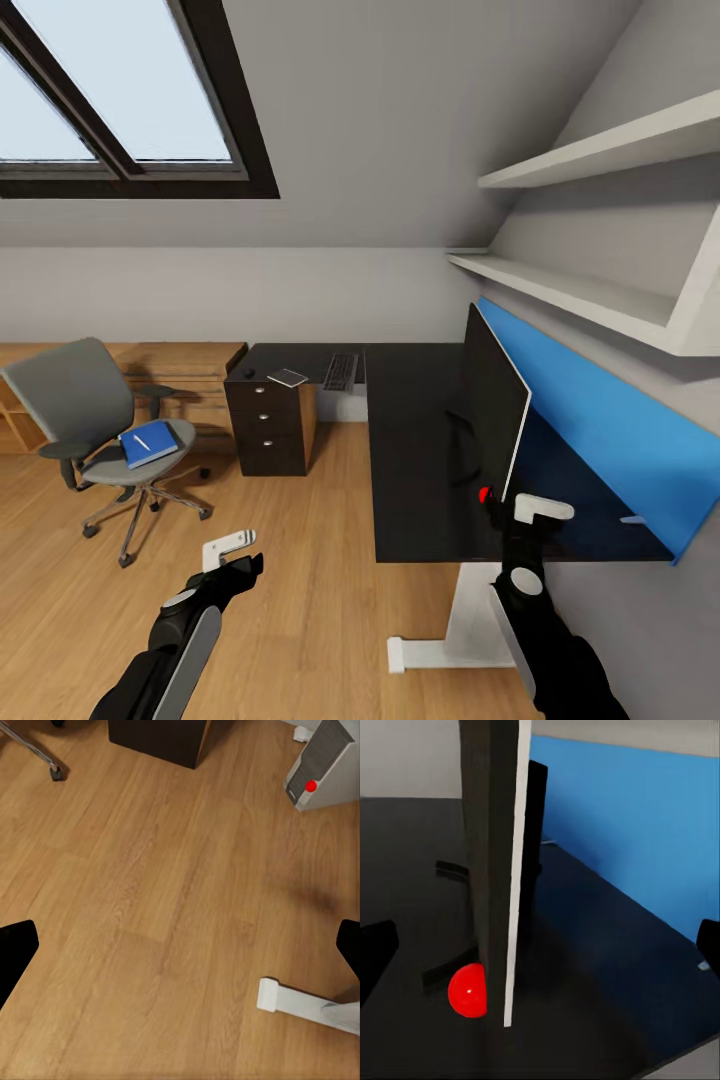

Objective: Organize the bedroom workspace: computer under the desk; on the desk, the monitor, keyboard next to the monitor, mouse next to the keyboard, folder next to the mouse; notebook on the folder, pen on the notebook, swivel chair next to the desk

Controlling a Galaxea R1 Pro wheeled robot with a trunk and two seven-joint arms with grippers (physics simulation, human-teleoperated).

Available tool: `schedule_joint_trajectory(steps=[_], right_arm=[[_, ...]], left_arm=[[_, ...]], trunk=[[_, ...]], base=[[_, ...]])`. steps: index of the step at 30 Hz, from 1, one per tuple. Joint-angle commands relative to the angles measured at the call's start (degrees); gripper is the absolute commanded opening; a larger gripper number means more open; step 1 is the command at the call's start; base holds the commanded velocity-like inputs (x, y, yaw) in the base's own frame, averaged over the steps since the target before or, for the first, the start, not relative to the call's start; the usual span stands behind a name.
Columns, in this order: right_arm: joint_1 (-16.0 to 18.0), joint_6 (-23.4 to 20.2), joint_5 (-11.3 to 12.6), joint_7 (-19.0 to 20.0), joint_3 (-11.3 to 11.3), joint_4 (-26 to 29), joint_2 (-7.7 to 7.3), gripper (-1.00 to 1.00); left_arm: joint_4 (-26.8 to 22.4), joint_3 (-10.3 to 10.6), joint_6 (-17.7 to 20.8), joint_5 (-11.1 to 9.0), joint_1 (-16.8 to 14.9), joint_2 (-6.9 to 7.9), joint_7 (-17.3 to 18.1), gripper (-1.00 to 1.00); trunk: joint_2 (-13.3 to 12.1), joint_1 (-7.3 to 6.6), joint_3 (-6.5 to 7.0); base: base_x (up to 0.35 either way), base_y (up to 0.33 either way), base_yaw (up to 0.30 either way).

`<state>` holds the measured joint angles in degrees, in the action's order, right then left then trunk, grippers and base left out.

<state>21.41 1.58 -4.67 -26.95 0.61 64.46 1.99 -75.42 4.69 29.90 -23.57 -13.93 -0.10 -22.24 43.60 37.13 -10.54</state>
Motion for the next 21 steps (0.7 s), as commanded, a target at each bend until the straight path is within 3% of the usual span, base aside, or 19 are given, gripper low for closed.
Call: schedule_joint_trajectory(steps=[1,8,14,21], right_arm=[[0.0,-0.1,-0.4,0.5,0.0,0.0,-0.13,1.0],[0.0,-0.1,-0.2,4.5,-0.1,0.1,-1.8,1.0],[0.0,-0.1,-0.2,4.8,-0.1,0.0,-1.97,1.0],[0.0,-0.1,-0.2,4.9,-0.1,0.0,-2.0,1.0]], left_arm=[[-0.1,0.1,0.1,-0.6,0.0,0.01,-0.5,1.0],[-0.1,0.2,0.1,-0.5,0.0,0.01,-0.4,1.0],[-0.1,0.2,0.0,-0.4,-0.1,0.01,-0.4,1.0],[-0.1,0.2,-0.1,-0.4,0.0,-0.03,-0.4,1.0]], trunk=[[0.1,0.01,-0.09],[0.1,0.01,-0.09],[0.1,0.01,-0.09],[0.1,0.01,-0.09]], base=[[0.0,0.0,0.0],[0.0,-0.082,0.0],[0.009,-0.143,0.0],[0.164,-0.055,0.0]])
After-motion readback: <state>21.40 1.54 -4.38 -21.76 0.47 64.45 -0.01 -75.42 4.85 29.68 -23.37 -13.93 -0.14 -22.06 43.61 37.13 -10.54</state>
